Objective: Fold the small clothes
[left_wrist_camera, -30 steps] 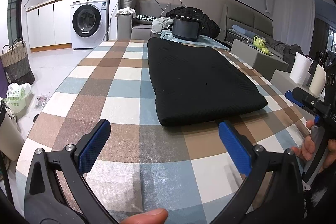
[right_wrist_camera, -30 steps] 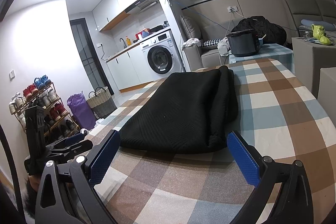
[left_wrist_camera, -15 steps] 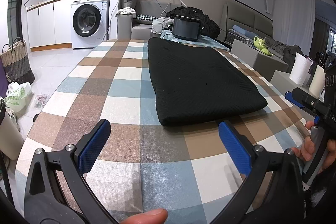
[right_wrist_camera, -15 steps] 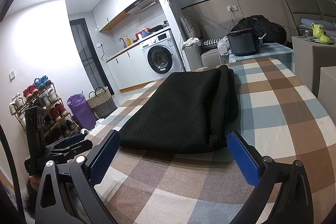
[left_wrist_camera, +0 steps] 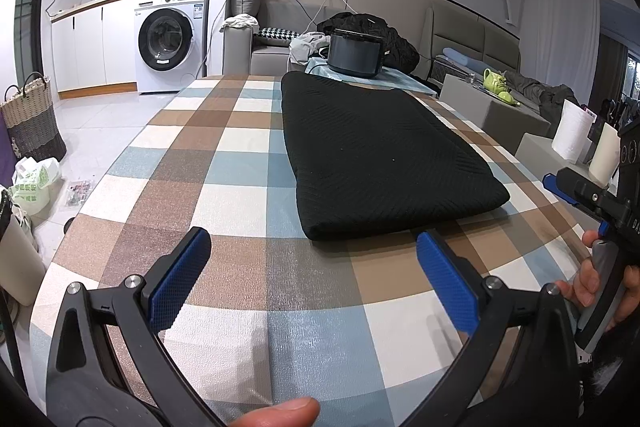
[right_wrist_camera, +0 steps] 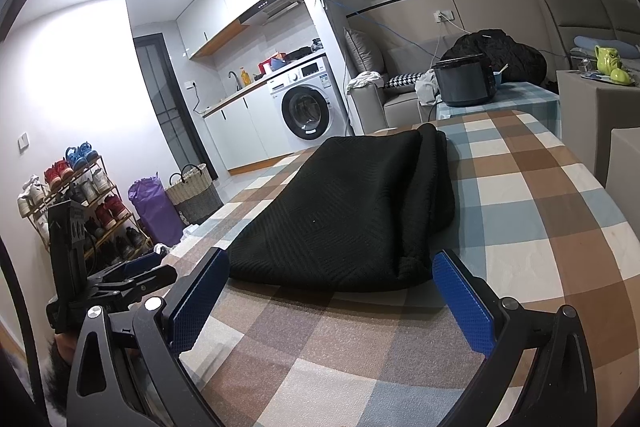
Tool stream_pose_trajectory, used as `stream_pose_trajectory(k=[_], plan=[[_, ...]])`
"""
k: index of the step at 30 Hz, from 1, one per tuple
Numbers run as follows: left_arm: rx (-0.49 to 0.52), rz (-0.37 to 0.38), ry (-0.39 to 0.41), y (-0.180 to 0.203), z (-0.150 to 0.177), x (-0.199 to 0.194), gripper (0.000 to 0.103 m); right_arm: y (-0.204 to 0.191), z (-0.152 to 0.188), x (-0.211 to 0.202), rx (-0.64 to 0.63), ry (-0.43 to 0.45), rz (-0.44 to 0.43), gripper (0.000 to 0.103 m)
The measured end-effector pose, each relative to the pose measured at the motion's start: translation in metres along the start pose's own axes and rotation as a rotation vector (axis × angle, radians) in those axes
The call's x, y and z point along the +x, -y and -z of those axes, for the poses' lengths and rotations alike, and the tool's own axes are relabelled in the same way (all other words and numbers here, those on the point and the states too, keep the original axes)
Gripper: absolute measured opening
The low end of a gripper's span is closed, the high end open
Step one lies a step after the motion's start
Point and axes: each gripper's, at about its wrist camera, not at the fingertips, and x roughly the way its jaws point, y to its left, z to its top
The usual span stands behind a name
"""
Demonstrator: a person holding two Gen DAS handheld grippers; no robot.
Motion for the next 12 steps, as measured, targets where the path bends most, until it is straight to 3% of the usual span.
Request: stream_pose_trajectory(k=[12], plan=[[0.006, 0.009, 0.01, -0.0003, 0.0001, -0.0013, 0.102, 0.0005, -0.0007, 0.0015, -0.006, -0.006, -0.006, 0.103]])
